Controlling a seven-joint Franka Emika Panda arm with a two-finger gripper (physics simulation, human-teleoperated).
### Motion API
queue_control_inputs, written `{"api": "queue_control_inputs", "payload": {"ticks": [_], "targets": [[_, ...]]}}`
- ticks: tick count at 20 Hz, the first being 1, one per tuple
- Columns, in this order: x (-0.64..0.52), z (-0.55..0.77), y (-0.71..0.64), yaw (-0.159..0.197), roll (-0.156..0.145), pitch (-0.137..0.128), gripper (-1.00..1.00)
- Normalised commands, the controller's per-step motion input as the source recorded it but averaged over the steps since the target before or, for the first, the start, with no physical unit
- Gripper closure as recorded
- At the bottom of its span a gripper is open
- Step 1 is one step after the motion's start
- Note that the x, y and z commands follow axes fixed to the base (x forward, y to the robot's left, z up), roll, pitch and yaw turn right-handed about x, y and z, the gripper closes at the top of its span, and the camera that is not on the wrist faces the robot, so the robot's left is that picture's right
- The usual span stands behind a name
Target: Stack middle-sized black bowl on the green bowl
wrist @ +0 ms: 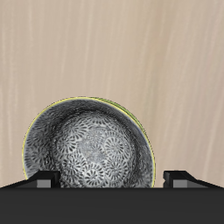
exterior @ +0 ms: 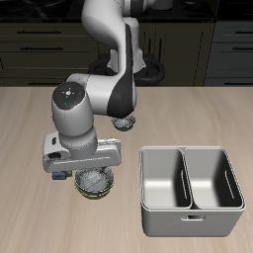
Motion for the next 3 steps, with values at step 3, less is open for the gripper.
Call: {"api": "queue_control_inputs", "payload": {"ticks": [3], "targets": [[-0.17,0.27,0.07,-0.015,0.017,-0.011,-1.0]]}}
